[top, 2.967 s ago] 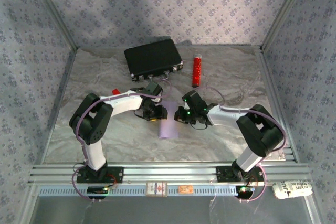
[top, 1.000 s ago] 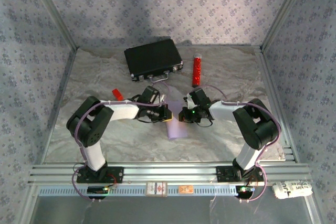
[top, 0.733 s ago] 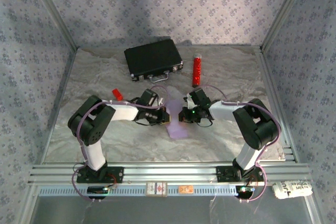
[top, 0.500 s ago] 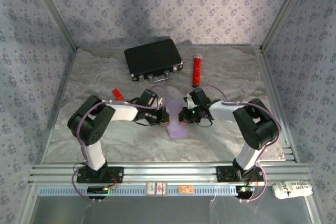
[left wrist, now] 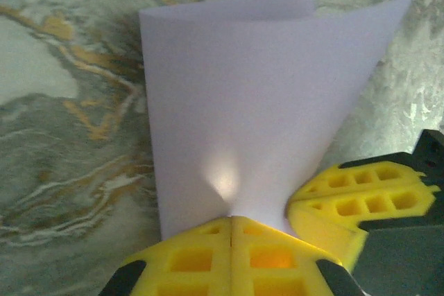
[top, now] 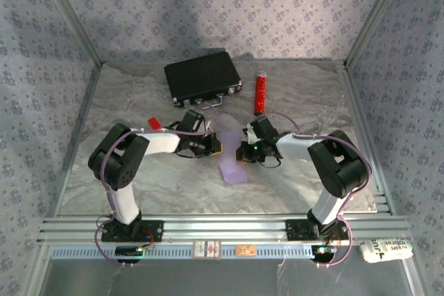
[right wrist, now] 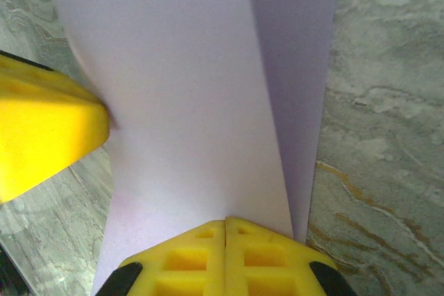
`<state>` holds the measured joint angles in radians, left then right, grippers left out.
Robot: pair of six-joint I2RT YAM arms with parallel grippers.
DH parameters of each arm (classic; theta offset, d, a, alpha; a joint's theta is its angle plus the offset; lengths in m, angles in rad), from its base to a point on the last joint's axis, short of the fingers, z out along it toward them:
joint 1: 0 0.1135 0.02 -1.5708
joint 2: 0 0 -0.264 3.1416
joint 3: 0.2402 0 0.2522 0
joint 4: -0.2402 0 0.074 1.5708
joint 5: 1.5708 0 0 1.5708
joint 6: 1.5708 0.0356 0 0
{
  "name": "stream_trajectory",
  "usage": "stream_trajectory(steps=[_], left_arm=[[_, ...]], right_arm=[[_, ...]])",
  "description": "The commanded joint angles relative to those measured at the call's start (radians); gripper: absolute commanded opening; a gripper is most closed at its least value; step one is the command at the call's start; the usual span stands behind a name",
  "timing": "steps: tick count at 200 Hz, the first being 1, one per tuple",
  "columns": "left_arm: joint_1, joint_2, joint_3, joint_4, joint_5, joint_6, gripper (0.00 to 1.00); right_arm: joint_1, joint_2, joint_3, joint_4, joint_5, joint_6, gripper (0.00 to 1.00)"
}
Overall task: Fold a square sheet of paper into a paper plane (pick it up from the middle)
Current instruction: First fold the square sheet of paper in half at the center of the table.
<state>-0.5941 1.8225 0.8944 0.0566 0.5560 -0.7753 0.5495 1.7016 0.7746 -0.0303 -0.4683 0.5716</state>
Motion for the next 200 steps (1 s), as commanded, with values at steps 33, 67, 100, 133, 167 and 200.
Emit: stream_trajectory(steps=[33, 67, 100, 133, 167, 200], left_arm=[[0.013, 0.067, -0.01, -0.033, -0.031, 0.022, 0.05], [0.016, 0.049, 0.021, -0.068, -0.021, 0.037, 0.05], [0.018, 0.023, 0.077, -0.095, -0.001, 0.054, 0.05], [0.03, 0.065, 0.105, -0.087, 0.028, 0.056, 0.05], [0.046, 0.11, 0.098, -0.077, 0.011, 0.06, 0.05], [0.054, 0.118, 0.09, -0.108, -0.024, 0.065, 0.04]], right_arm=[[0.0, 0.018, -0.038, -0.108, 0.072, 0.008, 0.0], [-0.001, 0.016, -0.038, -0.112, 0.074, 0.005, 0.0], [0.0, 0.017, -0.037, -0.113, 0.076, 0.005, 0.0], [-0.001, 0.018, -0.039, -0.111, 0.079, 0.004, 0.0], [0.001, 0.021, -0.04, -0.106, 0.077, 0.005, 0.0], [0.001, 0.017, -0.043, -0.109, 0.079, 0.004, 0.0]])
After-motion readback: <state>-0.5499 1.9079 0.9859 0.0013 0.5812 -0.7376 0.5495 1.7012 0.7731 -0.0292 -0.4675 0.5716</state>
